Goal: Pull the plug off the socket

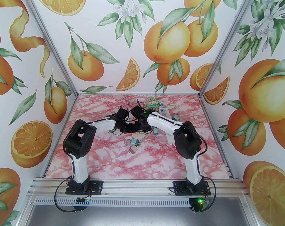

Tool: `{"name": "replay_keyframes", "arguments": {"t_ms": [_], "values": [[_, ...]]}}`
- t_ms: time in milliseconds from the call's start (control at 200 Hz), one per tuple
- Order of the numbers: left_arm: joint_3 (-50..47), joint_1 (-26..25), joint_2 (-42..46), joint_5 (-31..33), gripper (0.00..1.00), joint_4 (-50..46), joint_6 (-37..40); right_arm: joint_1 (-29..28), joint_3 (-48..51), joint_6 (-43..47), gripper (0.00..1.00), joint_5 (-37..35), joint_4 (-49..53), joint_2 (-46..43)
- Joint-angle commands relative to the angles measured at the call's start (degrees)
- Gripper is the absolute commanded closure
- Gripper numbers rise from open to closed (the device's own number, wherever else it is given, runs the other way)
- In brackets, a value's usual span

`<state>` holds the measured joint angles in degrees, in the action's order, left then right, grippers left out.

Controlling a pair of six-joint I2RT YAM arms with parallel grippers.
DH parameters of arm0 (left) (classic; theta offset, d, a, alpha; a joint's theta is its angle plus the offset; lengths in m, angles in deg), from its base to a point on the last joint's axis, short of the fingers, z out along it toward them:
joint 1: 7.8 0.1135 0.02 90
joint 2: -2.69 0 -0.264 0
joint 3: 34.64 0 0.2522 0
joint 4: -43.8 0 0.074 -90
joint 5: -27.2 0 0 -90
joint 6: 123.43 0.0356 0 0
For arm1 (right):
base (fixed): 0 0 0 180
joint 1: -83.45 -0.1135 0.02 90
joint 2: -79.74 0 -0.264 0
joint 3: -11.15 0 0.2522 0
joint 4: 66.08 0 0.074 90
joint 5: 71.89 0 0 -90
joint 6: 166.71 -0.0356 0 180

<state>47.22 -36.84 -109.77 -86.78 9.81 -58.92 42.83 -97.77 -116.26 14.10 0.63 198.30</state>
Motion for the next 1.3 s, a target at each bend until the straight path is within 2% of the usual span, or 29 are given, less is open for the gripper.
{"name": "replay_keyframes", "arguments": {"t_ms": [0, 105, 270, 470, 736, 1031, 1296], "values": [[-4.5, -3.7, -9.7, 9.1, 0.61, -9.4, 1.5, -1.3, -5.6, 0.3, 0.79, 6.2, -4.2, 1.0], [-4.2, -3.7, -10.4, 10.2, 0.62, -10.2, 1.3, -0.5, -6.8, 2.2, 0.79, 4.2, -1.5, 0.3], [-4.3, -3.7, -11.0, 10.7, 0.62, -10.4, 1.1, 3.0, -4.0, 3.0, 0.80, 5.2, -1.7, -3.4], [-2.8, -3.7, -10.7, 10.3, 0.62, -11.0, 0.8, 3.0, -3.6, 3.4, 0.80, 4.1, -0.4, -6.2], [0.2, -1.6, -5.0, 8.5, 0.59, -12.7, -0.2, 3.5, -4.8, 5.8, 0.78, -1.4, 1.4, -13.0], [7.5, 0.0, 3.9, 7.1, 0.44, -15.6, -1.3, 4.9, -8.4, 7.8, 0.78, -1.1, 1.6, -18.0], [8.0, 3.4, 12.6, 8.2, 0.27, -16.3, -2.2, 4.2, -6.8, 5.7, 0.77, 3.8, -1.2, -19.8]]}}
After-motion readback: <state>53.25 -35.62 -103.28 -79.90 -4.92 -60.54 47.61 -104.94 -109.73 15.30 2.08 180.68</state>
